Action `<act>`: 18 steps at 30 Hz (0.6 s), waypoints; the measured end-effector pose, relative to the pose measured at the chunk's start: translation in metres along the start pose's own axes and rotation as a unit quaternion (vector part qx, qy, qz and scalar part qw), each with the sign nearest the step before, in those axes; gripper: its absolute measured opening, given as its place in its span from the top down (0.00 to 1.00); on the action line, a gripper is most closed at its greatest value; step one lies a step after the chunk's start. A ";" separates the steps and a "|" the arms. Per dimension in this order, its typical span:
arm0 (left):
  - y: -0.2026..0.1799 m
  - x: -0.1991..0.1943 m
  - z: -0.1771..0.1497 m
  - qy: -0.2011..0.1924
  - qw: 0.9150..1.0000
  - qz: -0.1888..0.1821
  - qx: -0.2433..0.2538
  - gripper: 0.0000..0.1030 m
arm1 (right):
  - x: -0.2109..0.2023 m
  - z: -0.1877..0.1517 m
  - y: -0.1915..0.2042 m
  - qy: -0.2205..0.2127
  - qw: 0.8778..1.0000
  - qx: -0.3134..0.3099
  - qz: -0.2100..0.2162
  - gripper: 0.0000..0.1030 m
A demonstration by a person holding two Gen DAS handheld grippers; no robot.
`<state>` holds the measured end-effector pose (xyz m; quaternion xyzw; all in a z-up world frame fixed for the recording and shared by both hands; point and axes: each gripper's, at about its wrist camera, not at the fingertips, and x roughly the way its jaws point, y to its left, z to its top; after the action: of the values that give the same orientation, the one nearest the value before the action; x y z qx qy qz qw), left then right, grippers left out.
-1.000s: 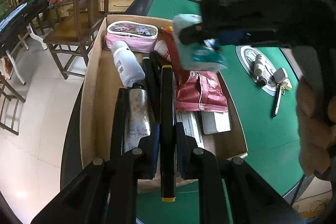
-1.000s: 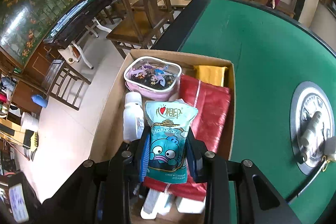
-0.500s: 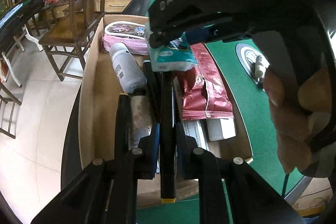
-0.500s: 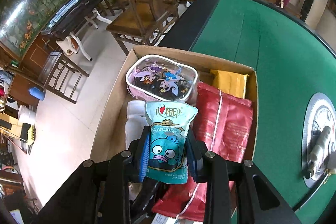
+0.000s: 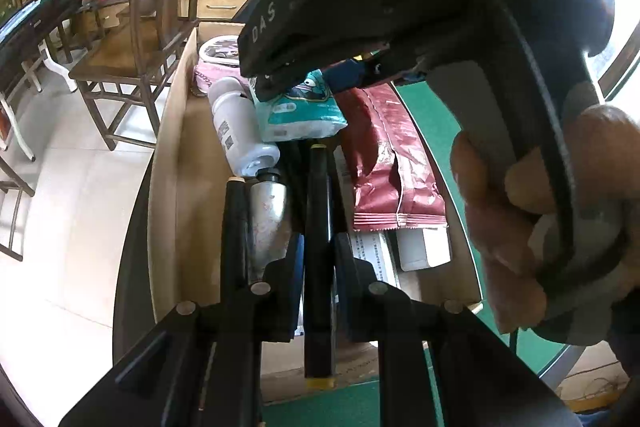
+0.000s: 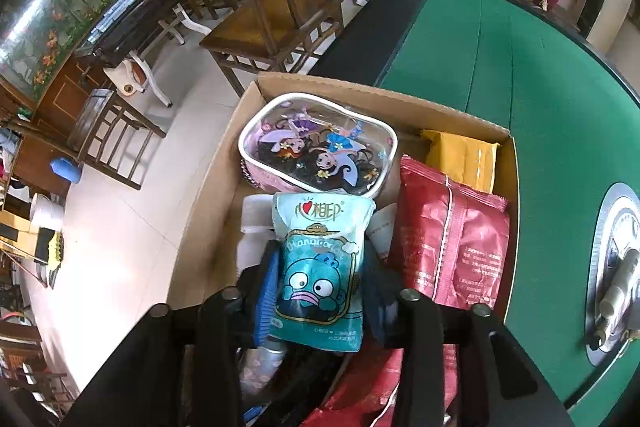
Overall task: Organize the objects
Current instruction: 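Lower the marker and snack bag into the tray and open both tools, then move both open tools back over the table toward the remaining items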
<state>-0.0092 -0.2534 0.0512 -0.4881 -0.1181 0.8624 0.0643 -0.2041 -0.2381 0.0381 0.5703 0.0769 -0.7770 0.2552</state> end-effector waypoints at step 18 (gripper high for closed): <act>-0.017 -0.028 0.005 -0.035 0.999 0.001 0.009 0.75 | -0.094 -0.079 -0.108 -0.079 0.991 0.108 0.006 0.55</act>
<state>0.0007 -0.2442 0.0811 -0.4568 -0.1117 0.8803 0.0634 -0.1685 -0.0844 0.0796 0.5320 -0.0308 -0.8217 0.2018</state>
